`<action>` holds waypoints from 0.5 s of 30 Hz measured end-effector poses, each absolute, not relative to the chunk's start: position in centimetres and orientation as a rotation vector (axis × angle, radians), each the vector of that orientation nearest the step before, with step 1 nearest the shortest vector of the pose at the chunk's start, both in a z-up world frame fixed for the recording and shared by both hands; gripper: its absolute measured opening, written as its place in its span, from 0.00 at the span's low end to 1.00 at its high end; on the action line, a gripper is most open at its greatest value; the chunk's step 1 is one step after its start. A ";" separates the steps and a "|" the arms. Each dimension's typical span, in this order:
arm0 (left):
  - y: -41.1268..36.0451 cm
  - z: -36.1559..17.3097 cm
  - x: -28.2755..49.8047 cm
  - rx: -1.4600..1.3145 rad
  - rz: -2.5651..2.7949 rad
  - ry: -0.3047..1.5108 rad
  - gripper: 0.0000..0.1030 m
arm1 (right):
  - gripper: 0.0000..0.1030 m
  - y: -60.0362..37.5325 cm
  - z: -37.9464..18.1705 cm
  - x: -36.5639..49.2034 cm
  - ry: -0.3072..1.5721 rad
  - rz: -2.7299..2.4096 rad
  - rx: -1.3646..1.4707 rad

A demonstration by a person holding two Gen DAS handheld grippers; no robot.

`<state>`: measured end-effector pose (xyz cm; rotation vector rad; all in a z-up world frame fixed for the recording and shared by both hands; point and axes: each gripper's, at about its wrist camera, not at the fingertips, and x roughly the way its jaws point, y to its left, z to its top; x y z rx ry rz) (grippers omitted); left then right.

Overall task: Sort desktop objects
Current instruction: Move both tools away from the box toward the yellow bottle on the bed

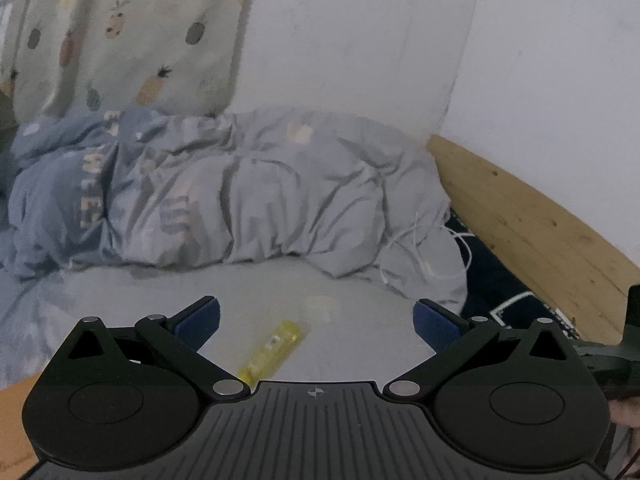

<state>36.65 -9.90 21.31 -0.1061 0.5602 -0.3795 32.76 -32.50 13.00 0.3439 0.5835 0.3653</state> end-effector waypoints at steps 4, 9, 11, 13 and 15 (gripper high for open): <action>-10.6 20.7 39.8 -0.092 -0.384 0.551 1.00 | 1.00 -32.8 12.5 34.8 0.555 0.371 0.364; -12.0 19.8 43.7 -0.074 -0.391 0.538 1.00 | 1.00 -33.4 11.6 37.1 0.516 0.336 0.388; -12.5 19.6 45.3 -0.074 -0.397 0.530 1.00 | 1.00 -34.1 10.7 38.8 0.523 0.327 0.416; -12.9 19.3 46.9 -0.074 -0.403 0.523 1.00 | 1.00 -34.9 9.9 40.3 0.521 0.308 0.441; -13.4 19.1 48.6 -0.075 -0.409 0.515 1.00 | 1.00 -35.7 9.3 41.2 0.505 0.281 0.465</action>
